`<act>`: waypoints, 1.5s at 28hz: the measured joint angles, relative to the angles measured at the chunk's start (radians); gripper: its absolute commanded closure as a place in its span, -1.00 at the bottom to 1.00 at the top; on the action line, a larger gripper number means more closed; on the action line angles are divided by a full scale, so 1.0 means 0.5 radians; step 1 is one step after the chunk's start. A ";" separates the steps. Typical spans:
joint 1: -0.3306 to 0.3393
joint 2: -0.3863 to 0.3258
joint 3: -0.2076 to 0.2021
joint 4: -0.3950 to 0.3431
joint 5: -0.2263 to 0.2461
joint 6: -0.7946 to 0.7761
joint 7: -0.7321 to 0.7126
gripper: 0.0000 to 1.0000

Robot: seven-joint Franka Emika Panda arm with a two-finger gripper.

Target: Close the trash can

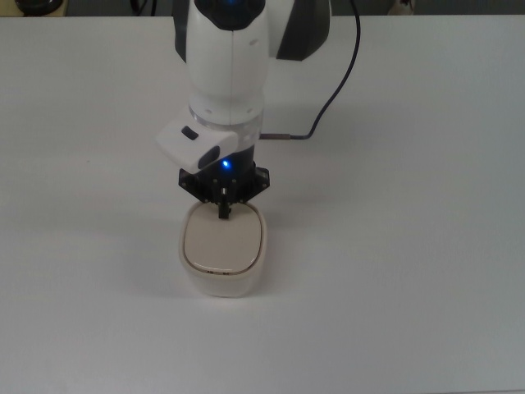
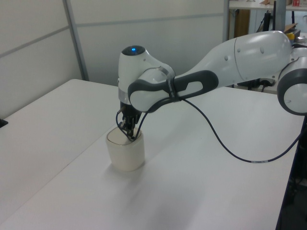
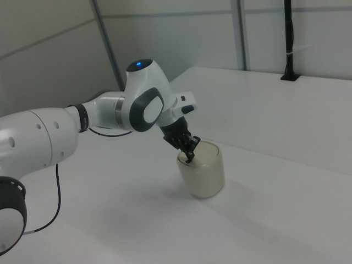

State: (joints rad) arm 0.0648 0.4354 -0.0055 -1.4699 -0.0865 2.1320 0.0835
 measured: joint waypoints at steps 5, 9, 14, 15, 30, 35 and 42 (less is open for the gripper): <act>-0.026 -0.105 -0.010 0.046 0.087 -0.222 -0.057 1.00; -0.034 -0.243 -0.013 0.054 0.113 -0.495 -0.087 0.96; -0.034 -0.394 -0.013 0.054 0.110 -0.885 -0.128 0.93; -0.034 -0.415 -0.013 0.053 0.104 -0.950 -0.142 0.93; -0.049 -0.580 -0.028 0.044 0.072 -1.269 -0.186 -1.00; -0.049 -0.585 -0.042 0.040 0.070 -1.269 -0.191 -1.00; -0.049 -0.585 -0.043 0.038 0.043 -1.269 -0.191 -1.00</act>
State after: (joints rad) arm 0.0401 0.1427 -0.0272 -1.4509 -0.0650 1.4975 -0.0120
